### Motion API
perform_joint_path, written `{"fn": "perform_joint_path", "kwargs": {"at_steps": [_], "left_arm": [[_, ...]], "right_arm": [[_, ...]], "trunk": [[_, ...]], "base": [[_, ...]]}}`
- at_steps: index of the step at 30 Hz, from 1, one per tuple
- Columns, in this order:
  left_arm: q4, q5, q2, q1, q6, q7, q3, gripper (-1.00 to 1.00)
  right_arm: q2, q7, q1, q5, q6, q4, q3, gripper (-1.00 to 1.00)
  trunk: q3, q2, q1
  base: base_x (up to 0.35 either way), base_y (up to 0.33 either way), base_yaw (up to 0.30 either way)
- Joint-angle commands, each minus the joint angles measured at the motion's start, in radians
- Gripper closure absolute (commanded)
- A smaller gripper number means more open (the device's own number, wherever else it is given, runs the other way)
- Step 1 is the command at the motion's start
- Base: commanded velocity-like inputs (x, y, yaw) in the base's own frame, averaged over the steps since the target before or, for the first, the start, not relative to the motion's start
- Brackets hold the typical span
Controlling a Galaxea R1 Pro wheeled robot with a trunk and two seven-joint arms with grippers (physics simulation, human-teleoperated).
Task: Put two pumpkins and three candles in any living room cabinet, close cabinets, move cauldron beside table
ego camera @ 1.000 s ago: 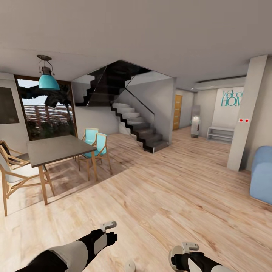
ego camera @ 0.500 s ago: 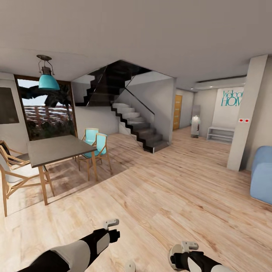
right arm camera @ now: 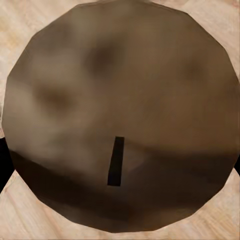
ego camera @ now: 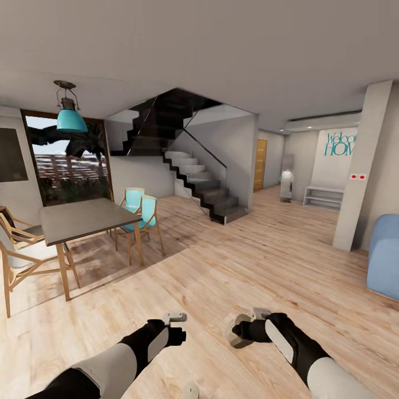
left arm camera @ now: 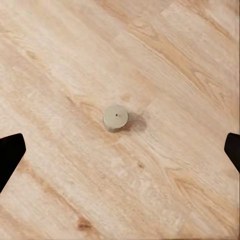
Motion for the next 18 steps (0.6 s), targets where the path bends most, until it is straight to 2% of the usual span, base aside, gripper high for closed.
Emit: {"fn": "perform_joint_path", "kwargs": {"at_steps": [1,2,3,6,8,11,18], "left_arm": [[-0.001,-0.014,0.001,0.000,0.003,-0.018,-0.007,-1.00],[0.002,-0.075,0.002,0.000,0.002,-0.039,-0.006,-1.00],[0.005,-0.097,0.001,0.000,0.001,-0.043,-0.006,-1.00],[0.024,-0.127,0.001,0.001,-0.002,-0.047,-0.006,-1.00],[0.043,-0.136,0.000,0.001,-0.018,-0.050,-0.006,-1.00],[0.079,-0.140,0.000,0.001,-0.040,-0.063,-0.006,-1.00],[0.100,-0.143,-0.001,0.001,-0.050,-0.106,-0.006,-1.00]], "right_arm": [[-0.002,-0.002,-0.003,0.003,0.049,-0.048,-0.008,1.00],[-0.002,-0.009,-0.008,0.004,0.142,-0.135,-0.017,1.00],[-0.002,-0.014,-0.010,0.004,0.175,-0.170,-0.019,1.00],[-0.002,-0.041,-0.015,0.004,0.228,-0.249,-0.021,1.00],[-0.002,-0.086,-0.017,0.003,0.249,-0.304,-0.021,1.00],[0.000,-0.128,-0.018,0.001,0.256,-0.329,-0.017,1.00],[0.003,-0.142,-0.017,0.002,0.257,-0.336,-0.009,1.00]], "trunk": [[-0.002,-0.001,0.000],[-0.002,-0.001,0.000],[-0.002,-0.001,0.000],[-0.002,-0.001,0.000],[-0.002,-0.001,0.000],[-0.002,-0.001,0.000],[-0.002,-0.001,0.000]], "base": [[0.000,0.000,0.000],[0.000,0.000,0.000],[0.000,0.000,0.000],[0.000,0.000,0.000],[0.000,0.000,0.000],[0.000,0.000,0.000],[0.000,0.000,0.000]]}}
